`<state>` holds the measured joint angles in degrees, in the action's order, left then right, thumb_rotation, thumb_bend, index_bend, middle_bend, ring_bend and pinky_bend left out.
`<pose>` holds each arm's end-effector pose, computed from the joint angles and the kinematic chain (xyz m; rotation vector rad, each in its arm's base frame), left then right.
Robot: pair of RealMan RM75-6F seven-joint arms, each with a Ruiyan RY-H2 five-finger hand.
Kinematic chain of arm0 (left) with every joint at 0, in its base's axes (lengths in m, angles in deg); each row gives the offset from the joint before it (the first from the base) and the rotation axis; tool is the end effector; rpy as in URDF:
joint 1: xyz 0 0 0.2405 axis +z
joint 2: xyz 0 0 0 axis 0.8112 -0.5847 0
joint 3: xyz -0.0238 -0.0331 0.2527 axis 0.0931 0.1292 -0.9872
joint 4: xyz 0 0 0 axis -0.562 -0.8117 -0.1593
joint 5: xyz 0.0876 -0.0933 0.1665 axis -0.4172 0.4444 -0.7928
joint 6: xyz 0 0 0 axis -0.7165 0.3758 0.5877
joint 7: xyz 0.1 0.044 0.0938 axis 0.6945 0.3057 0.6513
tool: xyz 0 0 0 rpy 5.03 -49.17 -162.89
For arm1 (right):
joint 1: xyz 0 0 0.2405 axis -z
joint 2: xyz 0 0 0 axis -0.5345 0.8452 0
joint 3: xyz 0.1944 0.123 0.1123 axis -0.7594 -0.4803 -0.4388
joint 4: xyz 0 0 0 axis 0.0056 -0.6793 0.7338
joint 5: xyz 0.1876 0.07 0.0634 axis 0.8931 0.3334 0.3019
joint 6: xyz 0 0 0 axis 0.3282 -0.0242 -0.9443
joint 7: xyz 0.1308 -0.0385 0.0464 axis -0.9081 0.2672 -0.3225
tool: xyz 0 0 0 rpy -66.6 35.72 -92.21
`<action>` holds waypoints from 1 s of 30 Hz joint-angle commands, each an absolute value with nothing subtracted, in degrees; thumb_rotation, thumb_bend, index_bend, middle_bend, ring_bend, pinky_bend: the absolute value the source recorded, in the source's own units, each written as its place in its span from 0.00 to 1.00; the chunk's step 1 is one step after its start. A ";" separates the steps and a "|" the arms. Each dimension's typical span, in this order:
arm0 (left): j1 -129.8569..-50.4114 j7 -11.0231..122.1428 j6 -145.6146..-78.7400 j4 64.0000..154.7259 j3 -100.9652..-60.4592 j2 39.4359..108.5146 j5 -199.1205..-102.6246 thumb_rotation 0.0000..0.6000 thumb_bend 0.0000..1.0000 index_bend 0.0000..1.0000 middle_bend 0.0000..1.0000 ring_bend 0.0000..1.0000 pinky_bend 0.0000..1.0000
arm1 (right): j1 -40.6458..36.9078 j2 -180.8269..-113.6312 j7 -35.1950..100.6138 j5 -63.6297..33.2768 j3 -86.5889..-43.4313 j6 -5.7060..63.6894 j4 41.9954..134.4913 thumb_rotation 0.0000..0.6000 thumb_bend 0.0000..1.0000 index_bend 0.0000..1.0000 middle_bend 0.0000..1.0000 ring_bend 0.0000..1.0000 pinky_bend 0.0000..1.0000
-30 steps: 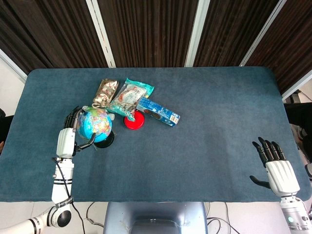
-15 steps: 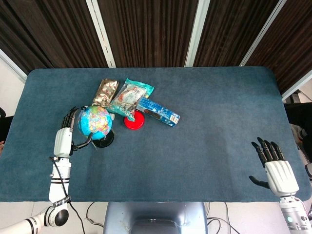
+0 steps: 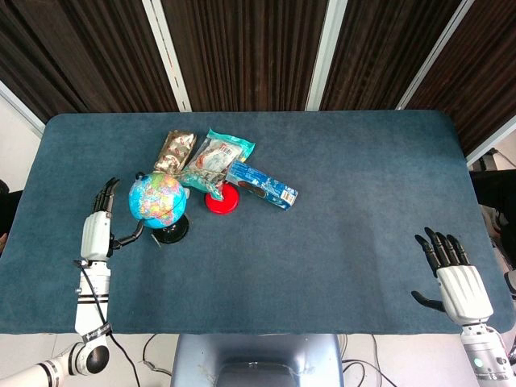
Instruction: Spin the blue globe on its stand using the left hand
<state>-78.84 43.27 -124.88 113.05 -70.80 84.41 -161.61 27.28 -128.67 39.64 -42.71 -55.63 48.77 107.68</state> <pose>-0.2311 0.3223 0.0461 -1.0944 -1.1917 -1.4269 -0.2985 -0.1734 0.1417 1.5068 -0.8615 0.8674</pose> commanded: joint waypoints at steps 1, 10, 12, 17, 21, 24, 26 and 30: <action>-78.78 43.23 -124.79 112.90 -70.65 84.31 -161.36 0.92 0.31 0.00 0.00 0.00 0.08 | 27.25 -128.67 39.75 -42.66 -55.63 48.69 107.76 1.00 0.15 0.00 0.00 0.00 0.00; -78.94 42.90 -124.14 112.18 -70.26 84.16 -160.67 0.91 0.31 0.00 0.00 0.00 0.08 | 27.17 -128.82 40.01 -42.47 -55.69 48.52 107.71 1.00 0.15 0.00 0.00 0.00 0.00; -79.11 42.94 -123.84 111.94 -70.06 84.16 -160.39 0.91 0.31 0.00 0.00 0.00 0.08 | 27.14 -128.82 40.11 -42.40 -55.72 48.45 107.77 1.00 0.15 0.00 0.00 0.00 0.00; -79.25 42.44 -123.18 111.38 -69.95 84.14 -159.98 0.92 0.31 0.00 0.00 0.00 0.08 | 27.04 -128.98 40.30 -42.02 -55.83 48.17 107.63 1.00 0.15 0.00 0.00 0.00 0.00; -79.39 42.08 -122.66 110.66 -69.72 84.19 -159.49 0.92 0.31 0.00 0.00 0.00 0.08 | 27.00 -129.06 40.56 -41.89 -55.88 48.10 107.73 1.00 0.15 0.00 0.00 0.00 0.00; -79.51 41.91 -122.25 110.16 -69.50 84.22 -159.03 0.92 0.31 0.00 0.00 0.00 0.08 | 26.96 -129.13 40.81 -41.68 -55.95 48.00 107.80 1.00 0.15 0.00 0.00 0.00 0.00; -79.57 41.83 -121.94 109.80 -69.34 84.23 -158.64 0.92 0.31 0.00 0.00 0.00 0.08 | 26.93 -129.18 40.92 -41.64 -55.95 47.93 107.79 1.00 0.15 0.00 0.00 0.00 0.00; -79.69 41.78 -121.14 109.12 -69.02 84.24 -157.70 0.91 0.31 0.00 0.00 0.00 0.08 | 26.93 -129.28 41.02 -41.61 -55.97 47.98 107.72 1.00 0.15 0.00 0.00 0.00 0.00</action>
<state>-79.66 41.79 -121.31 109.24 -69.10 84.26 -157.88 26.93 -129.27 41.02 -41.61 -55.97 47.98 107.72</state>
